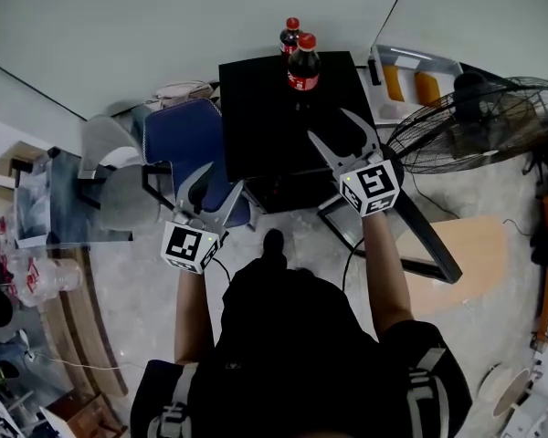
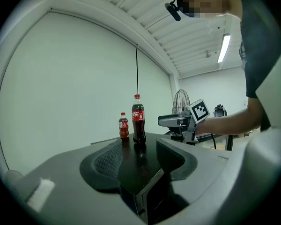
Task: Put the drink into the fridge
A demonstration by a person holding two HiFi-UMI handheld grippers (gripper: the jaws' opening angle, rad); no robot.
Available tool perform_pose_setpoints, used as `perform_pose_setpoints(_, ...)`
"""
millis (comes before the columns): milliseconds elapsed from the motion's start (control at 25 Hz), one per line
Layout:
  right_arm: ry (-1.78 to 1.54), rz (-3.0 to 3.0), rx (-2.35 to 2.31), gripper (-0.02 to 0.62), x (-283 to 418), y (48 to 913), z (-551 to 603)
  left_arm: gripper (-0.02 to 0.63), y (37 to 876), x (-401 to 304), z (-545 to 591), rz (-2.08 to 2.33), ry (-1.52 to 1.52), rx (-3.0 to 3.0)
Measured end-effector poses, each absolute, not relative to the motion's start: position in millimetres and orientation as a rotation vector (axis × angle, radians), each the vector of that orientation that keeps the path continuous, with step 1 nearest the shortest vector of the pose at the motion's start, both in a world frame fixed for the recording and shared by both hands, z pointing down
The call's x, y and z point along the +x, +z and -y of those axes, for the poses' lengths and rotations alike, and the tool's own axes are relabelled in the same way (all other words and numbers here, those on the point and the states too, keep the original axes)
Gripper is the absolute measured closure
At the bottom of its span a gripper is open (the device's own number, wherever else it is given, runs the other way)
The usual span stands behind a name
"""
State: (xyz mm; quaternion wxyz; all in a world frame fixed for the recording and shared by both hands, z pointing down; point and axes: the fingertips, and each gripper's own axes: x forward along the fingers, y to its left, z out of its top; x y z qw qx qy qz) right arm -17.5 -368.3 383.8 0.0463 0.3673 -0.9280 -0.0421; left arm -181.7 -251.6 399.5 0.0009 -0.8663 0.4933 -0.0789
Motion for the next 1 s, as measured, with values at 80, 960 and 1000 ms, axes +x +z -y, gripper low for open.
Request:
perform_pose_setpoints(80,-0.12,2.821,1.136,0.302,-19.9,385.2,378.7,0.379,400.7,-184.5,260.0,-1.539,-0.246,-2.729)
perform_pose_setpoints(960,-0.019,2.785,1.199,0.282,-56.4,396.3,446.7,0.379,407.7,-219.1,327.2,-1.475,-0.219,-2.784)
perform_pose_setpoints(1000,-0.02,2.782,1.198,0.281,-58.0,397.0,448.7,0.379,407.9,-220.8,329.1,-1.477,-0.218,-2.784)
